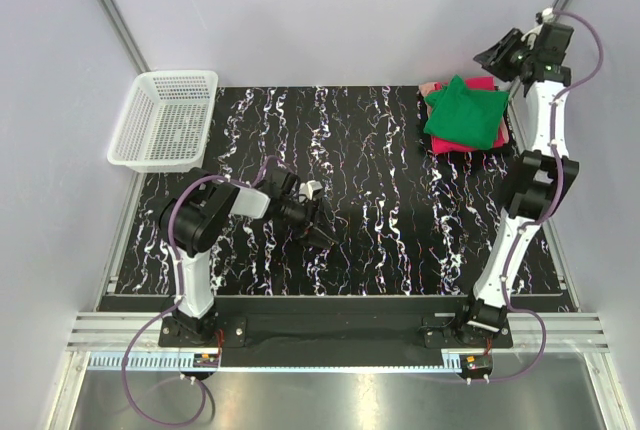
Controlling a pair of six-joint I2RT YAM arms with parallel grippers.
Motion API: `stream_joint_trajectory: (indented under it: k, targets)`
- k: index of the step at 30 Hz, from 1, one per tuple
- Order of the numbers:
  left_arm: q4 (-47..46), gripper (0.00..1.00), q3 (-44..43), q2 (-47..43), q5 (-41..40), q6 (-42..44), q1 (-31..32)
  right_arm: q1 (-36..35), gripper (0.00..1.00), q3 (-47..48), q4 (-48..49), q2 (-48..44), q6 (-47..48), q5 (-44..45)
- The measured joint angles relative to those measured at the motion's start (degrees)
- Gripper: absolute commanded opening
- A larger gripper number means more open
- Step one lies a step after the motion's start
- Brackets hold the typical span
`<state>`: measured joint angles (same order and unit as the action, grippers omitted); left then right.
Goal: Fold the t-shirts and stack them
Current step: Neatly place the folded tshirt to the corner
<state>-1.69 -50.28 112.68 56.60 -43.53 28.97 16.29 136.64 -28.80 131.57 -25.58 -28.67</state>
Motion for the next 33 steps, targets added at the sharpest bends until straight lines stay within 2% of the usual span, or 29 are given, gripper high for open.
stream_joint_trajectory:
  k: [4, 20, 33]
  targets:
    - [-1.55, 0.50, 0.98, 0.00, 0.33, -0.02, 0.00, -0.50, 0.45, -4.63, -0.28, 1.14, 0.02, -1.14]
    - [-4.52, 0.50, 2.19, 0.26, 1.31, 0.02, -0.02, -0.55, 0.44, -5.11, 1.18, 13.51, 0.07, -2.40]
    - [-4.87, 0.50, 1.29, 1.18, 1.75, 0.04, 0.11, -0.55, 0.44, -8.11, 6.45, 11.67, 0.28, -1.73]
